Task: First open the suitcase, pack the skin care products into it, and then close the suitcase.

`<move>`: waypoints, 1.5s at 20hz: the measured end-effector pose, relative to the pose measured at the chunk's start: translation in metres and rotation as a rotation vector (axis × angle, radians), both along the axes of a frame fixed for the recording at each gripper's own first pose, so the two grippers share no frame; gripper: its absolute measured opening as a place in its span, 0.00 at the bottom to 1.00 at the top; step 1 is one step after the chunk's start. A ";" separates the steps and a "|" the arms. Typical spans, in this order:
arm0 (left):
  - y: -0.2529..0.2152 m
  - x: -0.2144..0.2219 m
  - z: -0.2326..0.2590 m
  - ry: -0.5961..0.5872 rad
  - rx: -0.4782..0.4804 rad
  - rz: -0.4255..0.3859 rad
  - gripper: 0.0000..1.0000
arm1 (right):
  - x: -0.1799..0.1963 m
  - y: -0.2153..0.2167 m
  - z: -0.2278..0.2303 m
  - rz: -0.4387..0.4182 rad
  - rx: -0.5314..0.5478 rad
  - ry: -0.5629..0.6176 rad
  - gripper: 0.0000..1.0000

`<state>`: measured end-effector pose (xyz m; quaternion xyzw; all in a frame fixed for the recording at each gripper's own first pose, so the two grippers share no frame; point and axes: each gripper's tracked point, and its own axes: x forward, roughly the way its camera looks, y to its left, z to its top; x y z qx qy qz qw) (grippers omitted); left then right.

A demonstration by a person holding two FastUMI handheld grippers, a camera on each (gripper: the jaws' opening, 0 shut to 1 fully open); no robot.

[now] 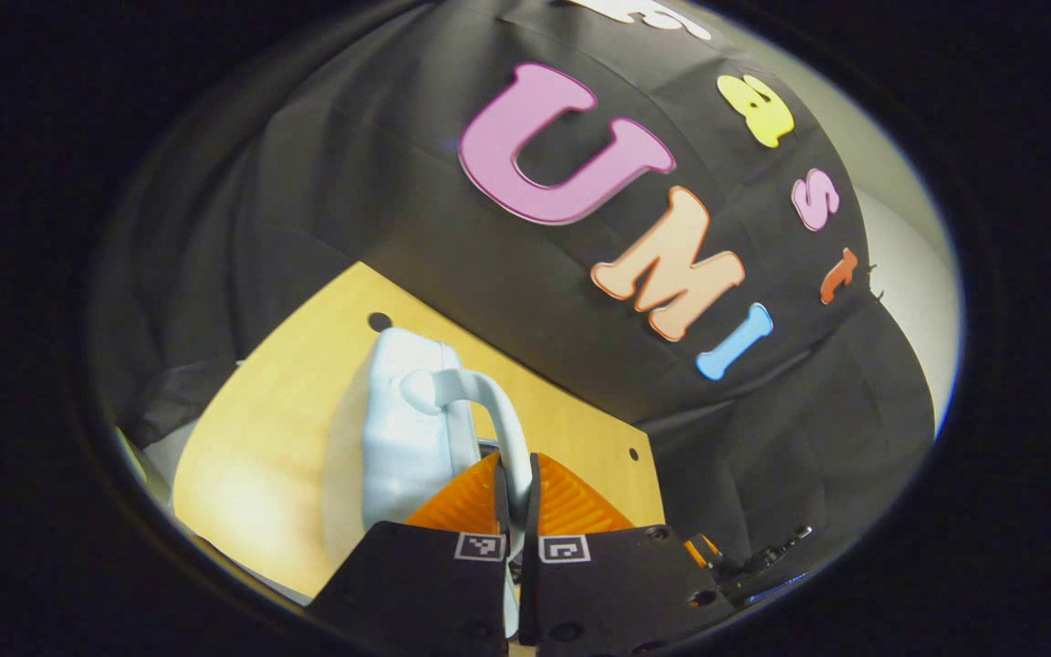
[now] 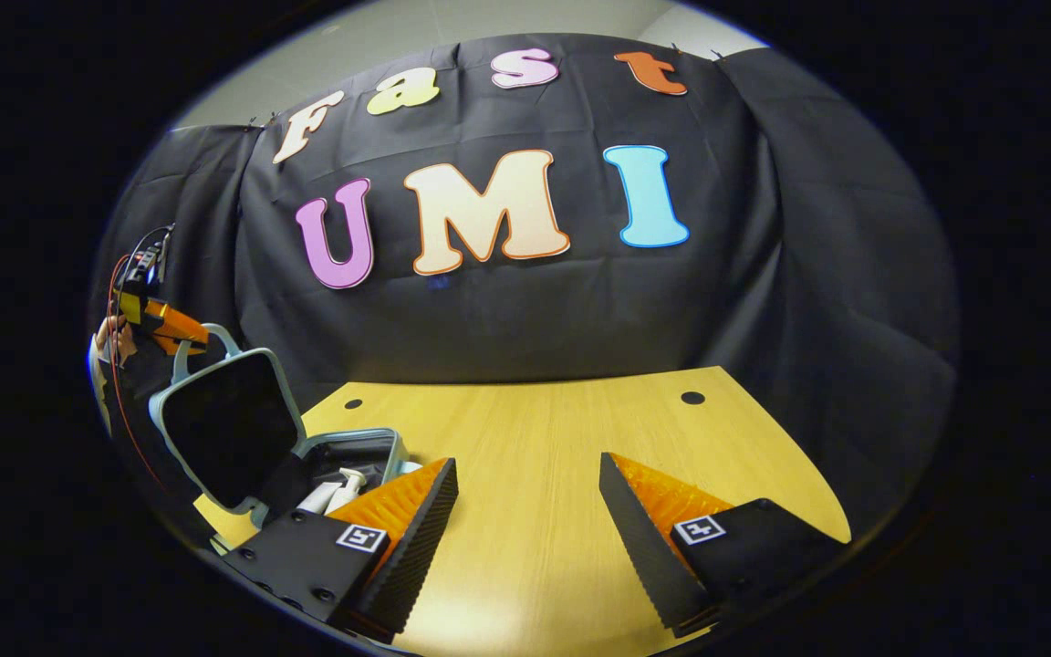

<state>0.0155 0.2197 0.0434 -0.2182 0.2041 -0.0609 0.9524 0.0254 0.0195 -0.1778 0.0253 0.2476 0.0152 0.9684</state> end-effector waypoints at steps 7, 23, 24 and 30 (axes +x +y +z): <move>-0.100 0.045 -0.054 0.093 -0.070 -0.180 0.00 | -0.017 -0.038 0.005 -0.061 0.016 -0.003 0.98; -0.167 0.098 -0.254 0.484 0.349 -0.158 0.02 | -0.043 -0.088 0.005 -0.138 0.003 0.003 0.98; -0.166 0.100 -0.257 0.496 0.370 -0.151 0.04 | -0.041 -0.088 0.006 -0.134 0.004 0.000 0.98; -0.153 0.098 -0.239 0.475 0.448 -0.068 0.52 | -0.027 -0.082 0.021 -0.096 0.020 -0.032 0.98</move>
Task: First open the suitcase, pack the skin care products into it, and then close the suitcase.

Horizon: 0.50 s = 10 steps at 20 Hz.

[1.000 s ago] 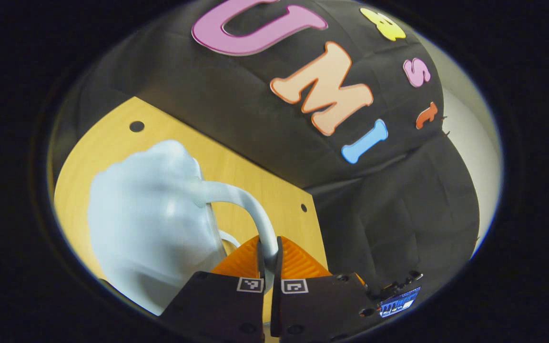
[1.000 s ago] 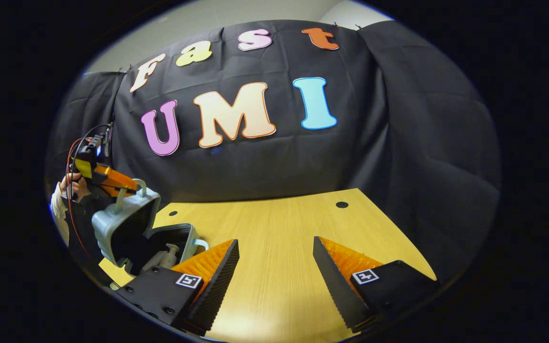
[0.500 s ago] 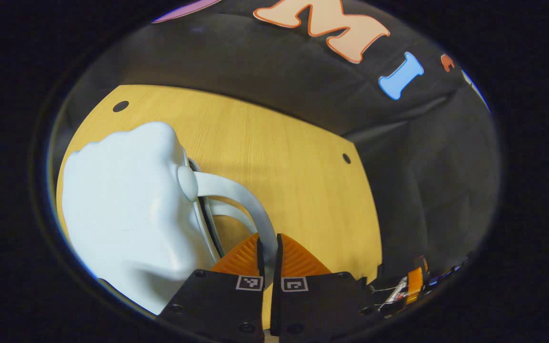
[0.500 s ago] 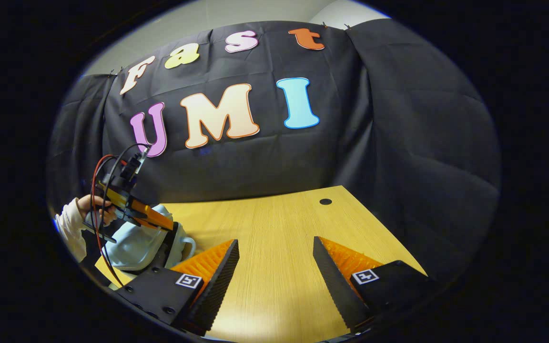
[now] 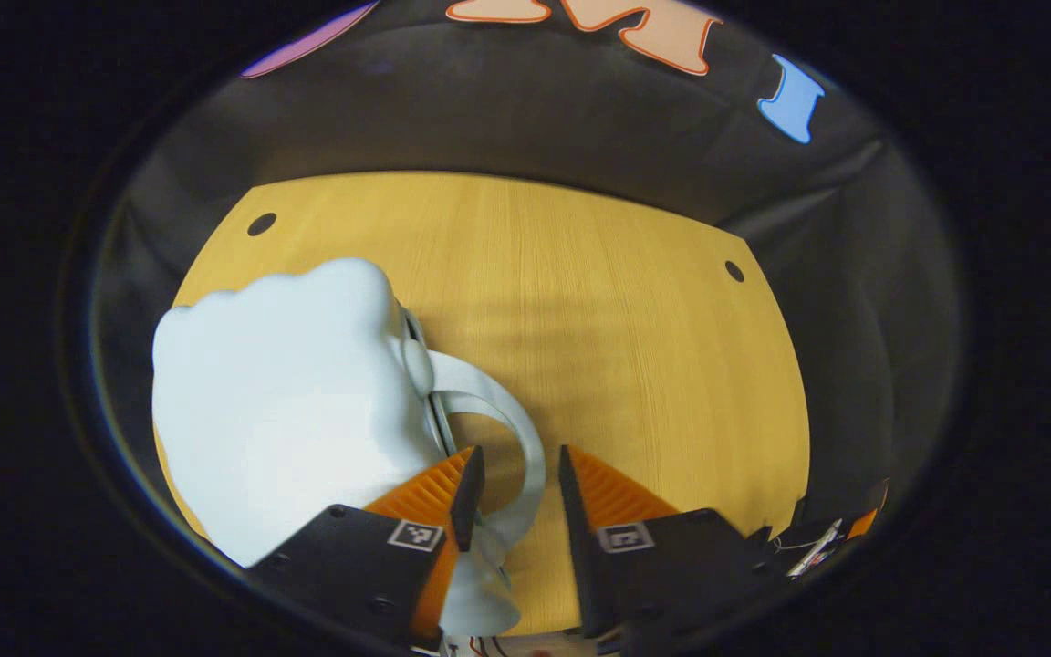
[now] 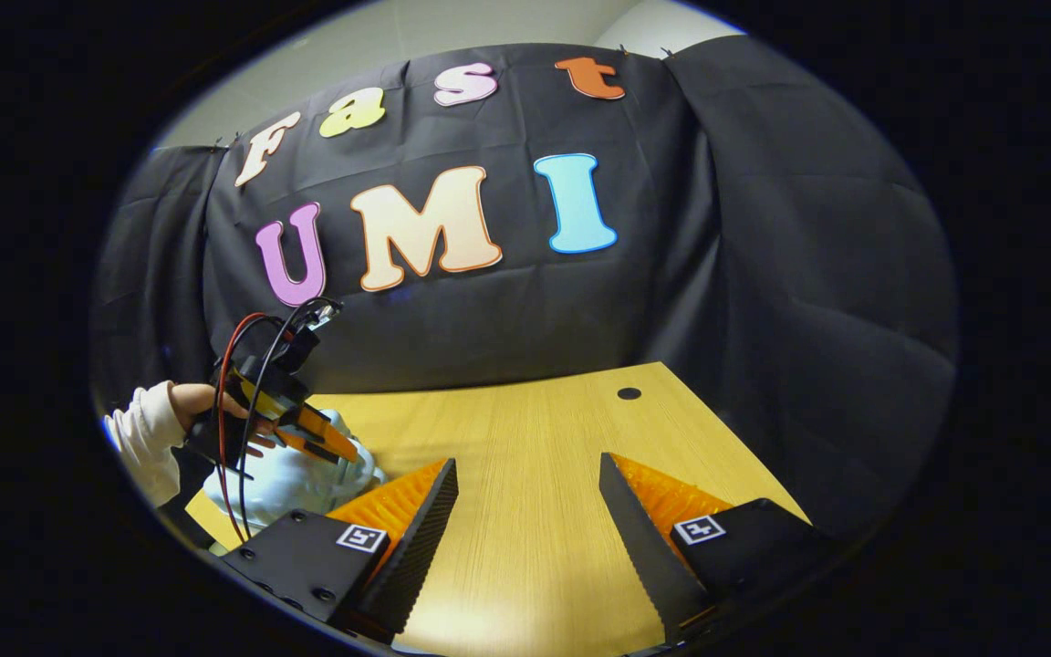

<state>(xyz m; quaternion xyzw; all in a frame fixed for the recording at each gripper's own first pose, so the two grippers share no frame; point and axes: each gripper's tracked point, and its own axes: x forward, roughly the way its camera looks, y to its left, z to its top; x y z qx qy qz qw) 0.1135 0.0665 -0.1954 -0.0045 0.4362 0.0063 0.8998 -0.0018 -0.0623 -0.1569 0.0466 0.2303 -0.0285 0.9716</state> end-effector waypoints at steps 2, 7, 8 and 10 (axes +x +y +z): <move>-0.007 0.003 0.018 -0.080 0.014 0.003 0.84 | 0.009 0.005 0.008 0.019 0.007 -0.021 0.98; -0.006 -0.019 0.078 -0.326 0.085 0.040 0.96 | 0.031 0.023 0.035 0.066 0.020 -0.089 0.98; -0.008 -0.027 0.088 -0.375 0.084 0.038 0.94 | 0.034 0.028 0.041 0.073 0.036 -0.104 0.98; -0.021 -0.046 0.109 -0.474 0.090 0.006 0.96 | 0.038 0.037 0.051 0.083 0.058 -0.133 0.98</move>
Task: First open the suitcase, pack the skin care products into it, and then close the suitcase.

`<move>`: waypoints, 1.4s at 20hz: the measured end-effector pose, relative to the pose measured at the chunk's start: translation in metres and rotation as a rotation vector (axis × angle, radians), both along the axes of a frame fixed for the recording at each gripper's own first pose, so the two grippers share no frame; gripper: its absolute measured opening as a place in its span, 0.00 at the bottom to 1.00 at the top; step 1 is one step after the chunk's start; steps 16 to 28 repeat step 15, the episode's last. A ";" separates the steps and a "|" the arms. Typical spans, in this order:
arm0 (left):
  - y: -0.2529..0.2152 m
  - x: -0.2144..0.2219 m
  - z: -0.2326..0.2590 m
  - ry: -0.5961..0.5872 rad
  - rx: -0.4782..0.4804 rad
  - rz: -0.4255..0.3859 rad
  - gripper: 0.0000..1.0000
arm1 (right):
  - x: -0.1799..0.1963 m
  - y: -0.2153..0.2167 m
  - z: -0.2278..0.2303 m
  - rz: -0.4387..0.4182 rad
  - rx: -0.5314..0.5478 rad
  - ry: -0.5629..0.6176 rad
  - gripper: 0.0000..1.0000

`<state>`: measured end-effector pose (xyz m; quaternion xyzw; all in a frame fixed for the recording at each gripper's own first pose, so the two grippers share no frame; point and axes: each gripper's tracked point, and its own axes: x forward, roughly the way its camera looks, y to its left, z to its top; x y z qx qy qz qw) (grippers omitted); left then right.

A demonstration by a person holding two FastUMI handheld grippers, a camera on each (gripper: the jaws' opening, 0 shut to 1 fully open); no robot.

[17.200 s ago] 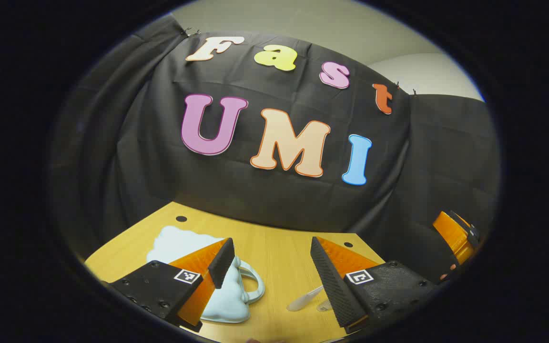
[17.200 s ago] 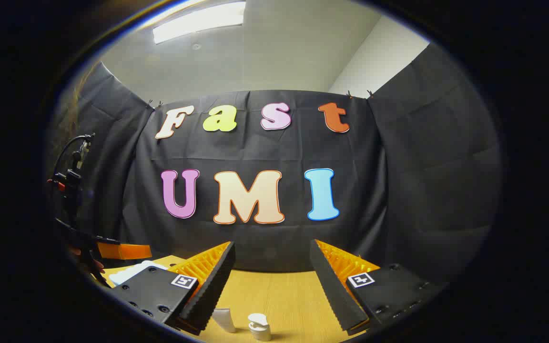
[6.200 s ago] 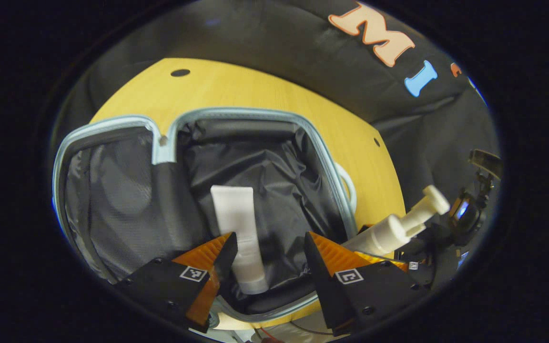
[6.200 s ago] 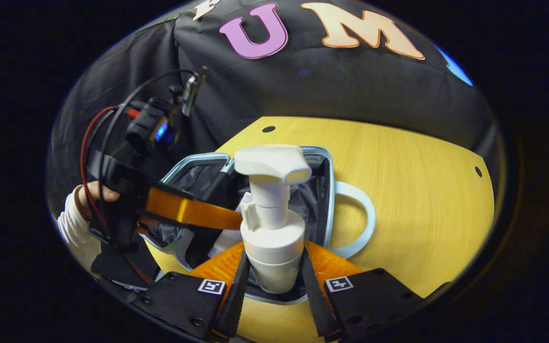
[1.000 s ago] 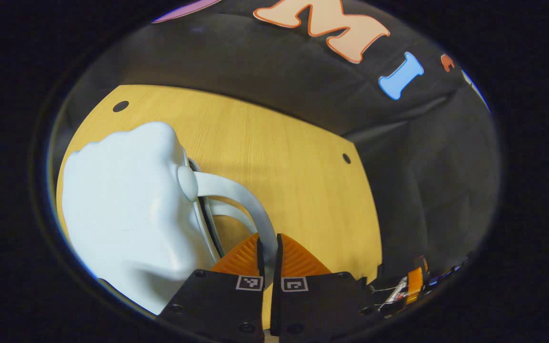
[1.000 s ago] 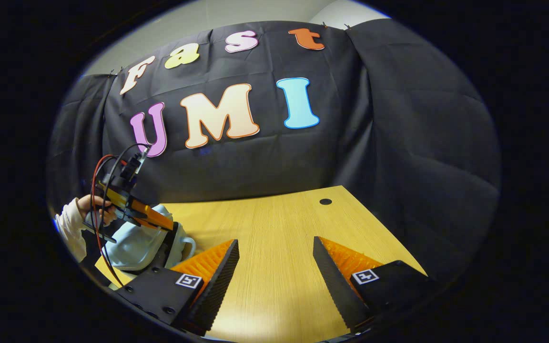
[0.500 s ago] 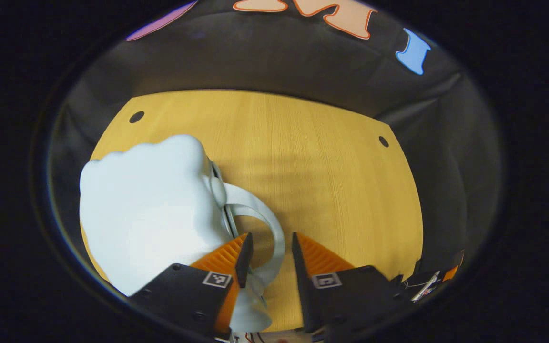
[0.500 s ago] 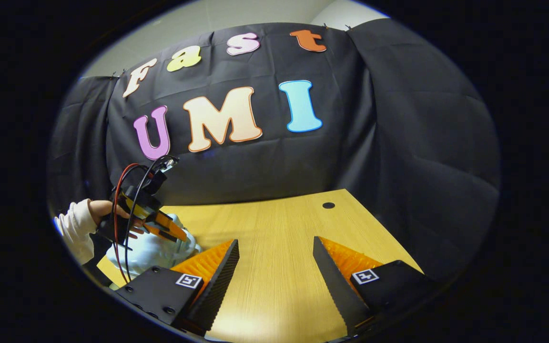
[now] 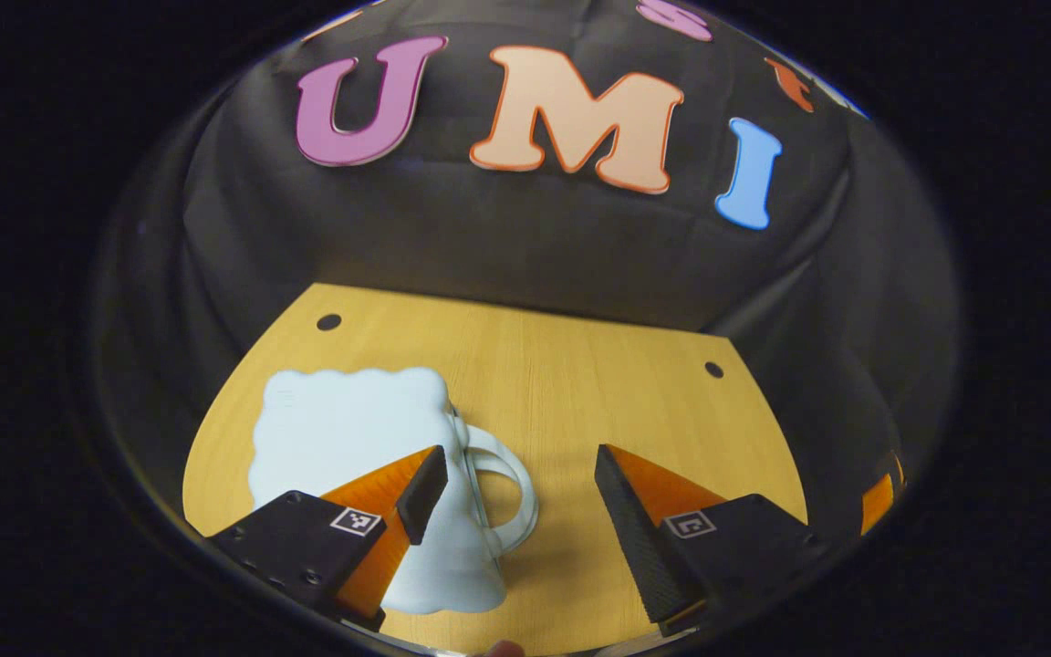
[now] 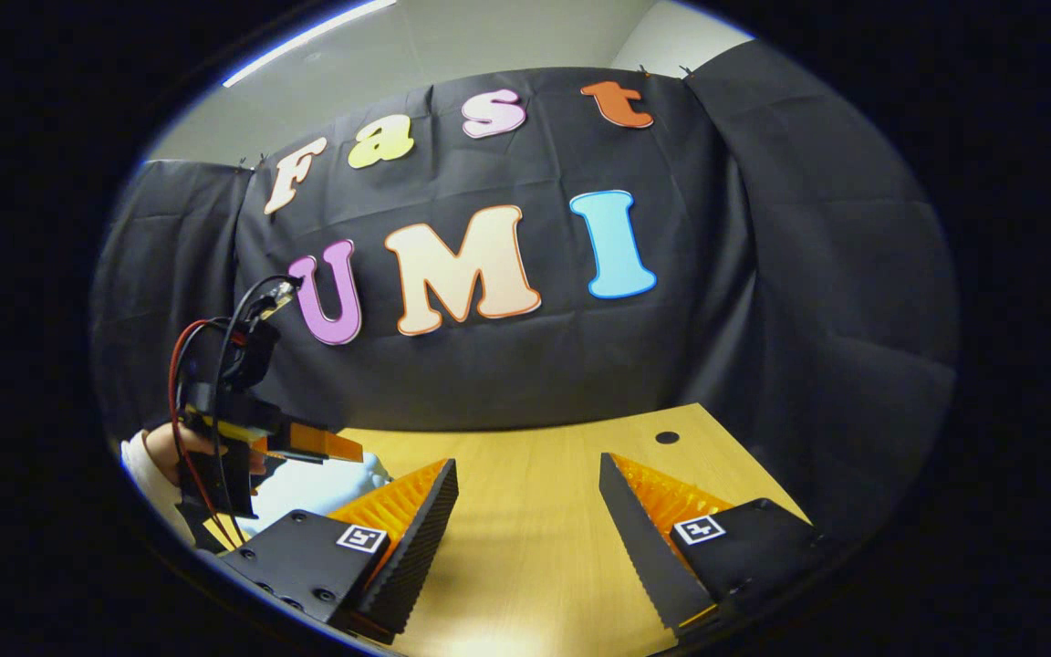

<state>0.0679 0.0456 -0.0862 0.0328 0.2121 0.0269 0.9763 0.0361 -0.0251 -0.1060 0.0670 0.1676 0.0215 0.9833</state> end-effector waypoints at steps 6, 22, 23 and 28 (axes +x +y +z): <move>-0.027 -0.053 0.042 -0.238 0.067 -0.100 0.95 | -0.003 0.016 0.023 0.016 0.023 -0.057 0.98; -0.020 -0.075 0.029 -0.227 0.083 -0.153 0.95 | -0.022 0.019 0.055 -0.040 -0.024 -0.145 0.98; -0.020 -0.075 0.029 -0.227 0.083 -0.153 0.95 | -0.022 0.019 0.055 -0.040 -0.024 -0.145 0.98; -0.020 -0.075 0.029 -0.227 0.083 -0.153 0.95 | -0.022 0.019 0.055 -0.040 -0.024 -0.145 0.98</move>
